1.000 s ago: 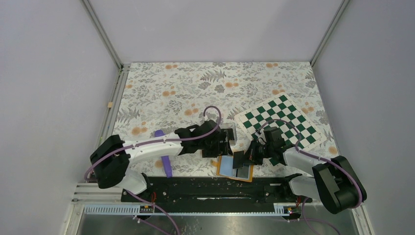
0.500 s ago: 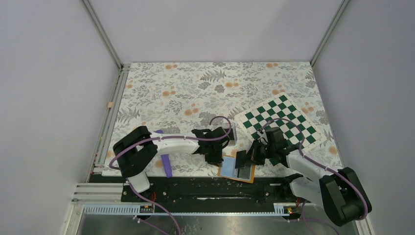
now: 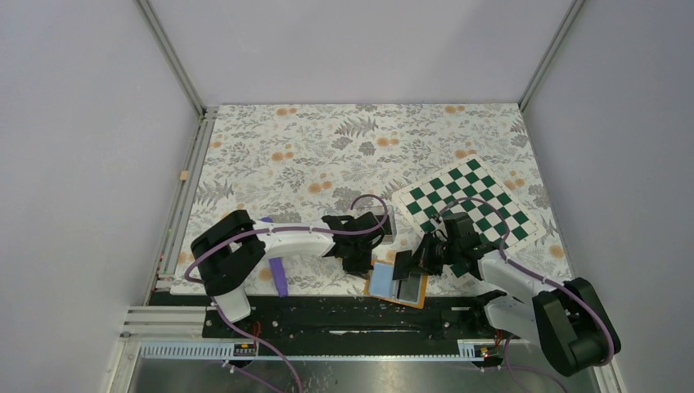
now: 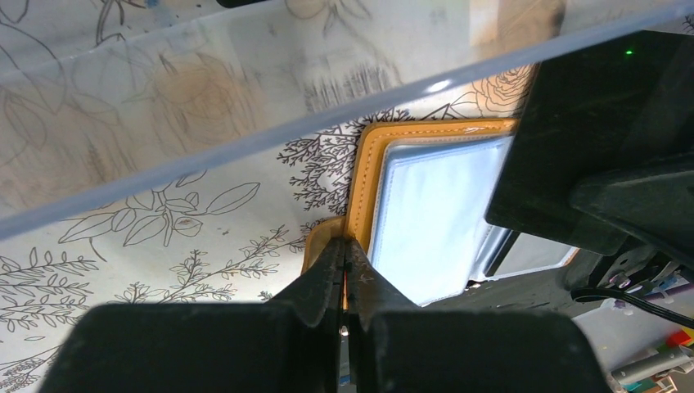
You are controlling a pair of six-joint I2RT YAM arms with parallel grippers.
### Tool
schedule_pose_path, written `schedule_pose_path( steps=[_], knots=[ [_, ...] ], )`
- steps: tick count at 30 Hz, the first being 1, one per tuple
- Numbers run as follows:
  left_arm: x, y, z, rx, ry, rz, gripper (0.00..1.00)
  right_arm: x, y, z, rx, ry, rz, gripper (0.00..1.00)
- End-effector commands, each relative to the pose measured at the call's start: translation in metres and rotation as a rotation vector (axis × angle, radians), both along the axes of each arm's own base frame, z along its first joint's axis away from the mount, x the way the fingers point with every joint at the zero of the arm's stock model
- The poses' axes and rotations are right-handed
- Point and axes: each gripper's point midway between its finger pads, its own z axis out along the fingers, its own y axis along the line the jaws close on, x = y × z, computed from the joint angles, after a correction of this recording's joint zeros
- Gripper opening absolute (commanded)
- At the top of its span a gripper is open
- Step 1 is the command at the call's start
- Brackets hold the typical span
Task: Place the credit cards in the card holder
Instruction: Insert the credit card into the card slot.
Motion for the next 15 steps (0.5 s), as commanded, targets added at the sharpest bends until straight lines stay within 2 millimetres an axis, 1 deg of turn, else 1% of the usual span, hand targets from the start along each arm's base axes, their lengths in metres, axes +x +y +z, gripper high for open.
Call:
schedule_pose_path(
  steps=[1,10,15],
  knots=[
    [-0.006,0.0074,-0.0145,0.058,0.02,-0.017,0.0,0.0011,0.0074,-0.0012,0.04,0.002,0.014,0.0],
    [-0.007,0.0047,-0.0154,0.049,0.028,-0.019,0.0,-0.0037,0.0111,-0.0104,0.075,0.054,-0.006,0.0],
    [-0.0076,0.0003,-0.0156,0.038,0.036,-0.025,0.0,-0.0068,0.0118,-0.0091,0.094,0.081,-0.034,0.0]
  ],
)
